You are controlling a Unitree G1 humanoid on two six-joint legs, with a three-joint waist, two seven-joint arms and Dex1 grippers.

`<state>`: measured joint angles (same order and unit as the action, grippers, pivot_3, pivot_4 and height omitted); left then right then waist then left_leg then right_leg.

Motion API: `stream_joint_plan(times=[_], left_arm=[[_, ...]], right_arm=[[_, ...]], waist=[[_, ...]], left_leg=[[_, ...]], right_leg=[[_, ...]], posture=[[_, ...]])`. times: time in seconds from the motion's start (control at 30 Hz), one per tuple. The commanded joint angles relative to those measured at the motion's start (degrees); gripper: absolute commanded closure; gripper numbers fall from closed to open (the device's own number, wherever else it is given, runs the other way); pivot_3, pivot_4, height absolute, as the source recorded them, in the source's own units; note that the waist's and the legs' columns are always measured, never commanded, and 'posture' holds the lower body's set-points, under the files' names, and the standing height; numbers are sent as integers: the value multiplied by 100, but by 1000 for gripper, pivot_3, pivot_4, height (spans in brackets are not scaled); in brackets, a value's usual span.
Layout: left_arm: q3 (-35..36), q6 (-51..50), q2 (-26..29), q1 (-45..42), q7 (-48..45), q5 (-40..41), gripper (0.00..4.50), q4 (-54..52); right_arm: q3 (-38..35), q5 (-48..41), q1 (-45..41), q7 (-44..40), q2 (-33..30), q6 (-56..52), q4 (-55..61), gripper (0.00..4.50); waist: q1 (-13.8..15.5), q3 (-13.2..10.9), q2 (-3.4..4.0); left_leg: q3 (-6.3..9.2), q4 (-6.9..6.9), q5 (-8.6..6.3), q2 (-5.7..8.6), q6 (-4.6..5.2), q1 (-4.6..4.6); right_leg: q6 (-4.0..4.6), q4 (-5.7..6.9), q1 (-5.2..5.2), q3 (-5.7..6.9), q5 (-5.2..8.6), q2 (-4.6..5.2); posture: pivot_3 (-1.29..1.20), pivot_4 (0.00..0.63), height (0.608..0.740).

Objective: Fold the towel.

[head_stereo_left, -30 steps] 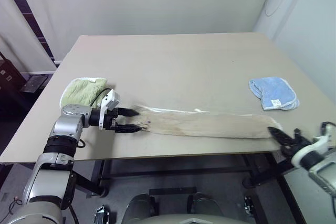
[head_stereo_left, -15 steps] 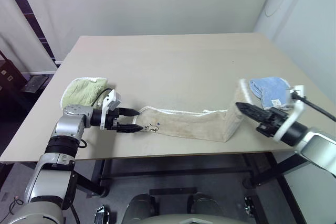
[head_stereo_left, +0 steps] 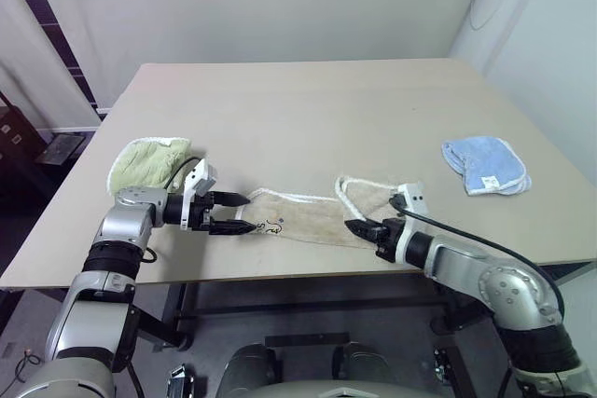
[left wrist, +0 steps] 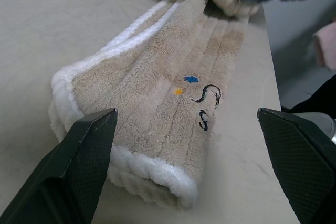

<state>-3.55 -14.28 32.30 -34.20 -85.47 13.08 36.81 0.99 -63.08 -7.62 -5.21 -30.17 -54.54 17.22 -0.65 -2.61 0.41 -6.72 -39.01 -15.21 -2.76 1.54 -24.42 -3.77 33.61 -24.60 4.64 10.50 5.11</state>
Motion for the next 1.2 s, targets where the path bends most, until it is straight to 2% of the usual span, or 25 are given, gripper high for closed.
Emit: stream_joint_plan(times=[0.03, 0.13, 0.23, 0.27, 0.37, 0.4, 0.5, 0.73, 0.8, 0.87, 1.03, 1.2], left_arm=[[121, -26, 95, -138, -6, 129, 0, -144], [227, -95, 72, -251, 14, 223, 0, -54], [382, -476, 8, -355, -38, 533, 0, -192], [409, -577, -13, -370, -52, 615, 0, -263], [552, -904, -158, -471, -44, 937, 570, -449], [588, -976, -228, -534, -2, 1018, 890, -483], [650, -980, -606, -788, 285, 1145, 1995, -450], [222, -439, -1690, -1080, 717, 864, 4500, -174], [133, -252, -1974, -1155, 841, 770, 4500, -7], [-27, 32, -2281, -1198, 956, 582, 4500, 266], [-227, 634, -2759, -1251, 1206, 184, 4500, 1031], [-868, 1535, -2947, -991, 1623, -747, 4500, 1762]], right_arm=[[-75, 146, -75, -289, 2, -57, 203, 2341], [-205, 295, 25, -476, -78, -8, 344, 1291], [-892, -47, 347, -968, -215, 269, 859, 192], [-1092, -78, 458, -1085, -257, 357, 983, 192], [-1548, -123, 737, -1426, -383, 542, 1157, 145], [-1630, 33, 781, -1520, -386, 708, 1160, 145], [-1692, 560, 808, -1692, -319, 1206, 1042, 726], [-1381, 1384, 323, -2006, 70, 1878, 200, 3262], [-1263, 1598, 152, -2117, 177, 1996, -103, 4045], [-1099, 1785, -21, -2251, 307, 2060, -491, 4445], [-781, 2446, -381, -2401, 676, 2431, -1548, 4445], [-438, 3298, -618, -2348, 1072, 2920, -2795, 4445]], waist=[[-3, 0, 0], [6, 0, 0], [34, 0, 0], [28, 0, -1], [17, 1, -3], [12, 1, -3], [10, 0, -3], [-10, 1, -3], [-6, 0, -4], [-4, 0, -4], [-7, 0, -3], [-18, 1, -3]], left_leg=[[0, 0, 0, 0, 0, 0], [0, -3, 0, 0, 0, 1], [2, -5, 0, 0, -1, -1], [2, -5, 0, 1, -1, -2], [2, -5, -1, 2, 0, 1], [4, -6, -1, 2, 0, 1], [7, -9, -1, 1, -2, 4], [5, -16, 0, 5, 1, 9], [6, -15, 1, 9, 2, 8], [7, -15, 2, 11, 3, 5], [7, -17, 2, 13, 3, 8], [6, -18, 2, 13, 3, 8]], right_leg=[[0, 1, 0, 0, 0, 0], [0, 5, 0, 0, 0, 0], [-1, 5, 0, 0, 1, 1], [-2, 4, 0, 0, 2, 1], [-3, 1, 5, 0, 1, 2], [-3, 1, 6, 1, 1, 1], [-13, 4, 8, 1, 7, -3], [-11, 4, 15, 0, 5, -5], [-2, 6, 11, 0, -1, -8], [-2, 9, 8, 0, -1, -11], [-1, 15, 8, 0, -1, -11], [-2, 27, 4, 0, 0, -11]], posture=[[0, 0, 740], [0, 0, 740], [0, 0, 740], [0, 0, 740], [0, 0, 740], [0, 0, 740], [0, 0, 740], [0, 0, 740], [0, 0, 740], [0, 0, 740], [0, 0, 740], [0, 0, 740]])
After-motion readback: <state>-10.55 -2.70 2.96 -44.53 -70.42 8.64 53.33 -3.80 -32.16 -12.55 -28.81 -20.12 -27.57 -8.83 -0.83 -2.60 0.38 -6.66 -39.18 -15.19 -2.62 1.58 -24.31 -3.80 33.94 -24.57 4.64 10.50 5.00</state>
